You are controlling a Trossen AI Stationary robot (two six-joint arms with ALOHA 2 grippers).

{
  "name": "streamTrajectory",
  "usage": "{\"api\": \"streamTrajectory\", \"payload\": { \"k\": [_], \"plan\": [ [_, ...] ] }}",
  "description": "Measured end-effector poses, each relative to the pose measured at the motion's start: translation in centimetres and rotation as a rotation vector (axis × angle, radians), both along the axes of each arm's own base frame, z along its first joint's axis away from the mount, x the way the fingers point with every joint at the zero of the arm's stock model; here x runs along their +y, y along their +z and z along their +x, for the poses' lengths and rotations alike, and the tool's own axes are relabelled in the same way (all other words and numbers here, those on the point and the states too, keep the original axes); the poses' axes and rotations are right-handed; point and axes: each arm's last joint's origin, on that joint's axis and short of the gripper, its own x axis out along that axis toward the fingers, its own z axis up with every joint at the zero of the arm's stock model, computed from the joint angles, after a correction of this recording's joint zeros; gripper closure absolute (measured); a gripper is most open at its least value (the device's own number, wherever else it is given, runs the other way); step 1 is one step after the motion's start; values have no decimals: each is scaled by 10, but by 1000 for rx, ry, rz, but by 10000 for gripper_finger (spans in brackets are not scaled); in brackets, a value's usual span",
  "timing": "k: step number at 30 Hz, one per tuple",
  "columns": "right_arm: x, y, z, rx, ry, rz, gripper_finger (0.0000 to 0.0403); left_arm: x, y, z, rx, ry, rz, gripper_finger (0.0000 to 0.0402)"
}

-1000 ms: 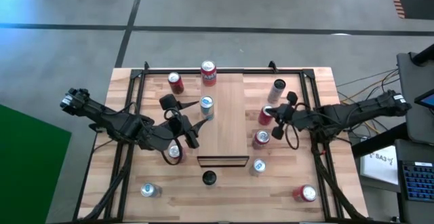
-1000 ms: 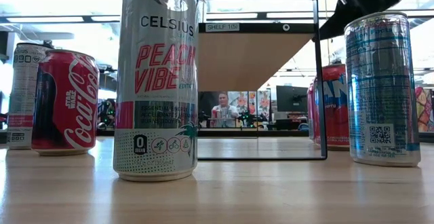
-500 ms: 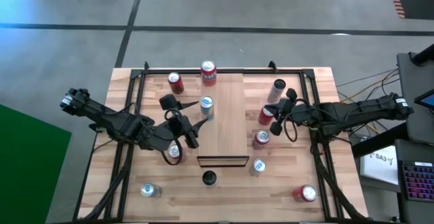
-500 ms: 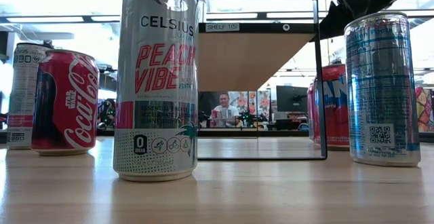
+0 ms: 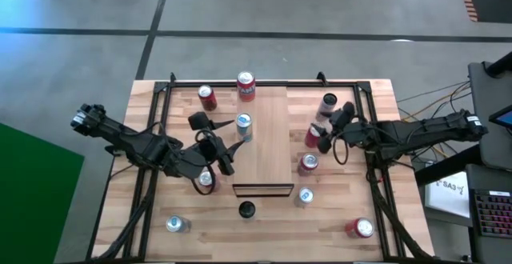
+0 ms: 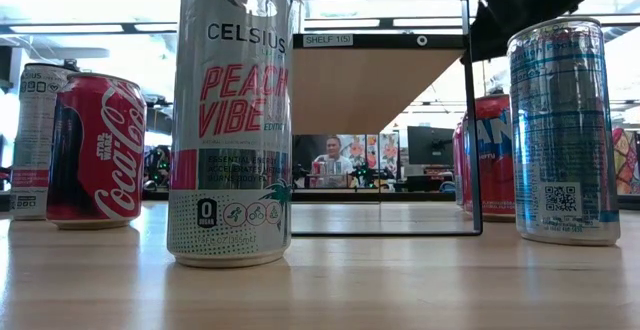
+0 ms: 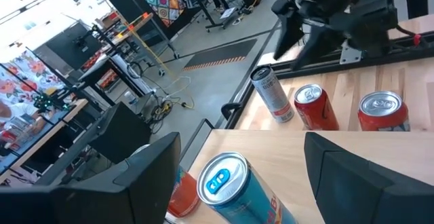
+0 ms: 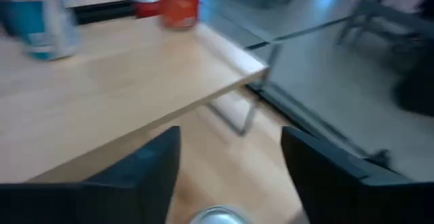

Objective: Place canned beverage on shelf
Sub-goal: Put the red and black soda can on the right shelf

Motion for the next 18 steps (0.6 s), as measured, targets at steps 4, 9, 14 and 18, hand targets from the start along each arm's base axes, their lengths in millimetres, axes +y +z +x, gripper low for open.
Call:
{"api": "streamTrajectory", "payload": {
  "k": [4, 9, 14, 18],
  "plan": [
    [2, 1, 0, -15, 55, 37, 112, 0, 1, -1, 5, -3, 7, 122],
    [3, 1, 1, 14, 112, 12, 87, 1, 2, -2, 5, -3, 11, 122],
    [3, 1, 1, 19, 116, 5, 78, 2, 4, -4, 2, -3, 11, 122],
    [3, 1, 1, 36, 127, -17, 78, 3, 4, -5, 9, -3, 15, 122]
  ]
}}
